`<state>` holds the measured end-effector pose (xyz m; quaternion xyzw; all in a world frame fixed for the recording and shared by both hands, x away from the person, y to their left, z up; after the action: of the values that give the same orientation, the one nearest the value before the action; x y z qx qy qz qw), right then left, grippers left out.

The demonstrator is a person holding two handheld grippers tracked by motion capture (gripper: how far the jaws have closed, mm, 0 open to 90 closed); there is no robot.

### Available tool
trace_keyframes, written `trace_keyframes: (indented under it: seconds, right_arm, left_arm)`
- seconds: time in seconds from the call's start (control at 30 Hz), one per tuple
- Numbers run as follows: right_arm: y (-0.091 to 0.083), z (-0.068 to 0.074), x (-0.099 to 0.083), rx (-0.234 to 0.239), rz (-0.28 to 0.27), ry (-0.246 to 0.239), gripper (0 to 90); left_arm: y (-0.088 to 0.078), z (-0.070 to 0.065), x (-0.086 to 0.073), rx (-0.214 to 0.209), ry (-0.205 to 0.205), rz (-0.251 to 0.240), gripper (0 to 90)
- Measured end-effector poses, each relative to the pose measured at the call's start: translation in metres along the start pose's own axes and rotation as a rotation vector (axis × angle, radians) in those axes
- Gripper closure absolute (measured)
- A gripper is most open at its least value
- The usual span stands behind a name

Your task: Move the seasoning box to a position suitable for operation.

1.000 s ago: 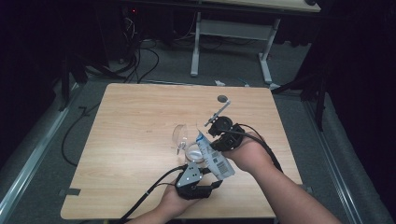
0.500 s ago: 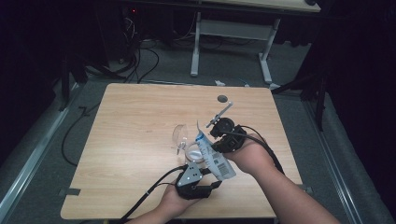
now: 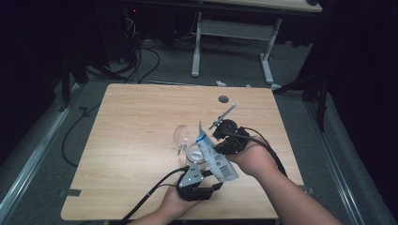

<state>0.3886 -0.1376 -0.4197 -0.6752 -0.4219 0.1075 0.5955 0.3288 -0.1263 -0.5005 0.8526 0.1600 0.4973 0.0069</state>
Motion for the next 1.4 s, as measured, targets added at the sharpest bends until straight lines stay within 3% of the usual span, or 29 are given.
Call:
trace_keyframes:
  seconds: [0.47,0.63,0.73,0.87,1.13,1.27,1.4]
  right_arm:
    - [0.001,0.002,0.001,0.01,0.004,-0.002,90.0]
    - [0.002,0.003,0.0,0.012,0.003,-0.002,90.0]
    - [0.003,0.003,-0.001,0.012,0.005,-0.009,89.9]
    - [0.003,0.003,-0.002,0.013,0.005,-0.005,89.9]
    - [0.005,0.003,-0.002,0.014,0.001,-0.009,89.9]
    - [0.006,0.002,-0.001,0.013,-0.002,-0.009,89.9]
    - [0.007,0.0,-0.002,0.009,-0.001,-0.004,89.9]
  left_arm:
    - [-0.006,-0.005,0.001,-0.014,0.007,-0.01,40.2]
    - [-0.022,-0.007,0.008,-0.009,0.013,-0.009,40.2]
    - [-0.041,-0.005,0.014,0.001,0.033,-0.015,39.9]
    - [-0.069,0.008,0.025,0.033,0.039,-0.022,40.0]
    - [-0.119,0.042,0.048,0.165,0.127,-0.049,40.0]
    - [-0.128,0.061,0.051,0.22,0.127,-0.052,40.2]
    - [-0.13,0.073,0.048,0.243,0.083,-0.045,40.1]
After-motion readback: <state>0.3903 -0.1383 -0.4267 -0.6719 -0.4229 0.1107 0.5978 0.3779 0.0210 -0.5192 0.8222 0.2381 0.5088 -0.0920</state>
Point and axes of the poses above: each handheld gripper's, and its own axes: y roughly forward along the jaws, x roughly out of its top, z roughly to its left, the point moved 9 cm from there along y, roughly forward along the jaws, and after that the axes turned 14 degrees about -x, right-handed, at the moved point
